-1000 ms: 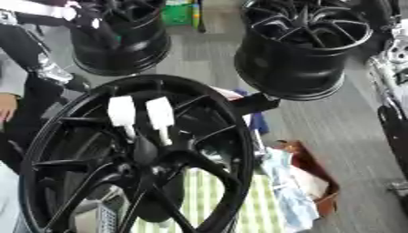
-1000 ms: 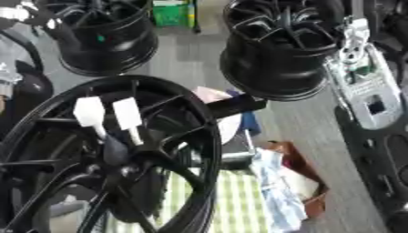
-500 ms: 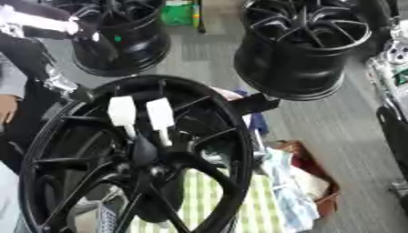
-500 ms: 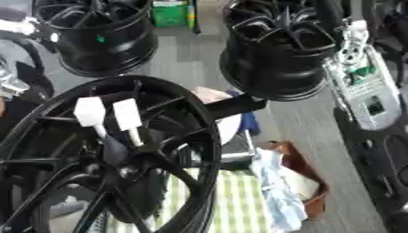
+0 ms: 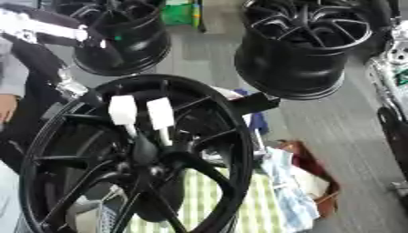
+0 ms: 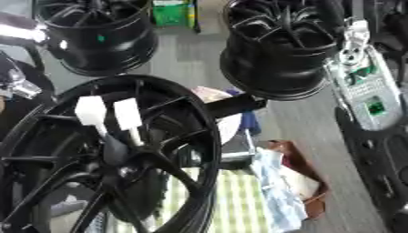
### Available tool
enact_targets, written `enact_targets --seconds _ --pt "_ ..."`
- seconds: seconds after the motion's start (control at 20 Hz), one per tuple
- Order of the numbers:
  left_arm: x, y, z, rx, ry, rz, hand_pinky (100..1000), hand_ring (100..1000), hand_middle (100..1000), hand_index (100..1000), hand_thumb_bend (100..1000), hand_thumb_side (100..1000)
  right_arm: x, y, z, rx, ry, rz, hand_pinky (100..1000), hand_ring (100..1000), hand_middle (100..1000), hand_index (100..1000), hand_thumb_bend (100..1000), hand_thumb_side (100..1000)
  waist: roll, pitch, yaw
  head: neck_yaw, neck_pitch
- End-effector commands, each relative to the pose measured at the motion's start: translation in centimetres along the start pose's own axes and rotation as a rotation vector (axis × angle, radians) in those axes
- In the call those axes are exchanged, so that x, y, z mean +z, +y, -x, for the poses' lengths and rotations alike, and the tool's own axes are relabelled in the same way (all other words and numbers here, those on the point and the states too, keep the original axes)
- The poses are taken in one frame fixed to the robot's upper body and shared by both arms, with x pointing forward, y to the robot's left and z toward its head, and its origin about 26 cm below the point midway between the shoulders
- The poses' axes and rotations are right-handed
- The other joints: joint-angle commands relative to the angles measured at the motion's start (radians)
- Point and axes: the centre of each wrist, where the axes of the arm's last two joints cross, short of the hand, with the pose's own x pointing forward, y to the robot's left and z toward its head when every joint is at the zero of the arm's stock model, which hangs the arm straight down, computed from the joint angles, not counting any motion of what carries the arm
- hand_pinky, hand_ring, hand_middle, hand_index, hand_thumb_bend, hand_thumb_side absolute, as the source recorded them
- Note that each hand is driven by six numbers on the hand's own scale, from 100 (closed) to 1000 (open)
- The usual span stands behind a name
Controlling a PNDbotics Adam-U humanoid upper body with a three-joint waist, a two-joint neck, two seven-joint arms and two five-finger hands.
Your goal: Pull the pin out of the wheel hub.
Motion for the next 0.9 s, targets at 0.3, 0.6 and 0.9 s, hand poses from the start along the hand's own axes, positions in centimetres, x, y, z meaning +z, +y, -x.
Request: enact_targets --seconds 0.3,0.6,0.9 --pt "-0.6 0.4 0.4 0.011 0.033 0.003 893 890 778 867 621 523 -0.3 -0.6 -0.7 -0.007 -0.030 0.022 691 706 604 737 100 743 0.001 -0.018 -0.004 0.018 0.022" --pt "-1.6 0.1 0.7 0.034 0.032 0.020 887 880 768 860 622 525 -0.3 -0.6 -0.6 -0.012 -0.026 0.026 691 706 604 737 100 744 0.001 -0.018 -0.004 0.040 0.032" --pt "-2.2 -0.2 1.1 0.051 0.051 0.030 874 855 754 851 631 509 -0.3 -0.6 -0.7 -0.016 -0.027 0.029 691 706 604 737 100 744 0.000 -0.018 -0.005 0.039 0.032"
